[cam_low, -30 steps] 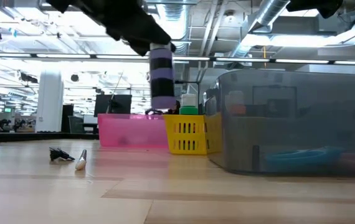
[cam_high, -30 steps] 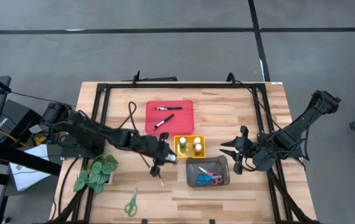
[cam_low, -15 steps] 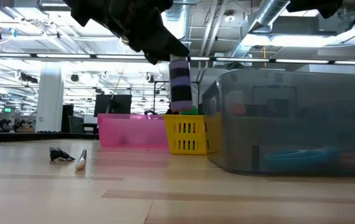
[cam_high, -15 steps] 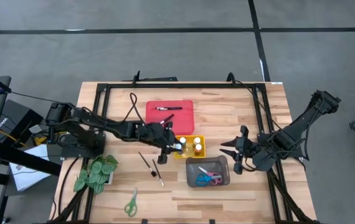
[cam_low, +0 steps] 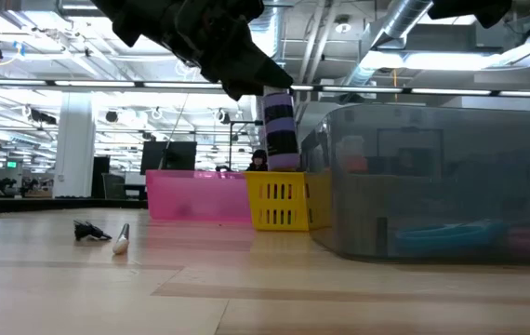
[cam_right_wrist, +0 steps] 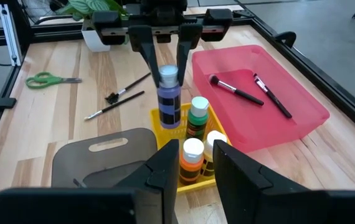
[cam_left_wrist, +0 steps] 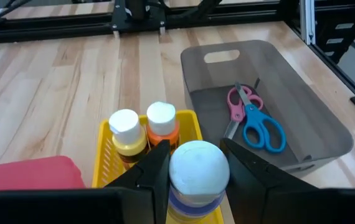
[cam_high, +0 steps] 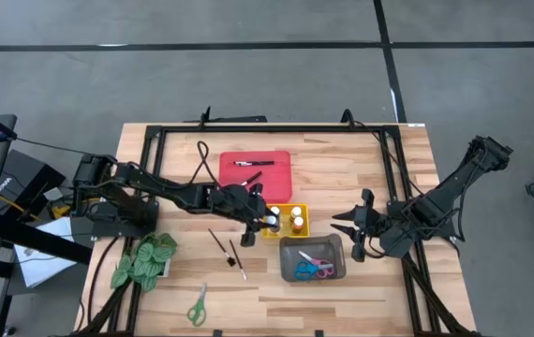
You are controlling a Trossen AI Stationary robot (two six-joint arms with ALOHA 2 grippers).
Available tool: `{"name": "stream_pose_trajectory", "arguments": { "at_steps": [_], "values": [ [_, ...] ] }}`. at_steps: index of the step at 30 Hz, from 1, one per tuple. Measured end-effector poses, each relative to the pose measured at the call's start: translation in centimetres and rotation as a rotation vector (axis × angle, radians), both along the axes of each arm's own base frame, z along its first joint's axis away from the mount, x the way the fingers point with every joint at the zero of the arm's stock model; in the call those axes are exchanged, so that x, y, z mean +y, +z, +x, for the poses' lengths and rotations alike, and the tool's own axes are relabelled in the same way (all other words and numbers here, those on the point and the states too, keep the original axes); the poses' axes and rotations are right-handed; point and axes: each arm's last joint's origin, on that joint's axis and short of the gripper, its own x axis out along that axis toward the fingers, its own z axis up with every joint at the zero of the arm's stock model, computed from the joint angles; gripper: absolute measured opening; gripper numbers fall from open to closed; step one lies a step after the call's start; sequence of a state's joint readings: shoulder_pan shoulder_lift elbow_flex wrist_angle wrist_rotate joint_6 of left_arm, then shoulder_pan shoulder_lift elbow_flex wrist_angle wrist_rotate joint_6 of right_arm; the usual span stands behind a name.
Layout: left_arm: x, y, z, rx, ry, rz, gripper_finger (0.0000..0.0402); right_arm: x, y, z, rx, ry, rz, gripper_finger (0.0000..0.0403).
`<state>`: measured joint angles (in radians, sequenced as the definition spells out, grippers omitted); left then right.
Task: Pick & Place Paint Supplies
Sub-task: Put the purple paint bottle into the yellow bin
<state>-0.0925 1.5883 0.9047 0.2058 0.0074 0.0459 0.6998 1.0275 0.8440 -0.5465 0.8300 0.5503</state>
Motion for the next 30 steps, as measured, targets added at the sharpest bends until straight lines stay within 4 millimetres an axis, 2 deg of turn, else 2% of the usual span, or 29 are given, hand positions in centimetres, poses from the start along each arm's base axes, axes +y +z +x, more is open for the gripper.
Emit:
{"name": "stream_pose_trajectory", "arguments": {
  "at_steps": [3, 13, 16, 23, 30],
  "values": [
    [0.3, 0.4, 0.2, -0.007, 0.013, 0.01, 0.0109, 0.0, 0.0, 0.0, 0.0, 0.0, 0.0, 0.0094],
    [0.6, 5.4, 1.8, -0.005, 0.017, 0.042, 0.0109, 0.0, 0.0, 0.0, -0.001, 0.0, 0.001, 0.0094],
    [0.6, 4.5, 2.2, 0.032, 0.033, 0.013, 0.0109, 0.0, 0.0, 0.0, 0.0, 0.0, 0.001, 0.0094],
    [0.1, 0.1, 3.8, 0.16, 0.023, 0.01, 0.0109, 0.0, 0.0, 0.0, 0.01, 0.013, 0.007, 0.0094],
    [0.0, -0.1, 4.0, 0.15, 0.037, 0.002, 0.0109, 0.0, 0.0, 0.0, 0.011, 0.013, 0.006, 0.0094]
  ]
}}
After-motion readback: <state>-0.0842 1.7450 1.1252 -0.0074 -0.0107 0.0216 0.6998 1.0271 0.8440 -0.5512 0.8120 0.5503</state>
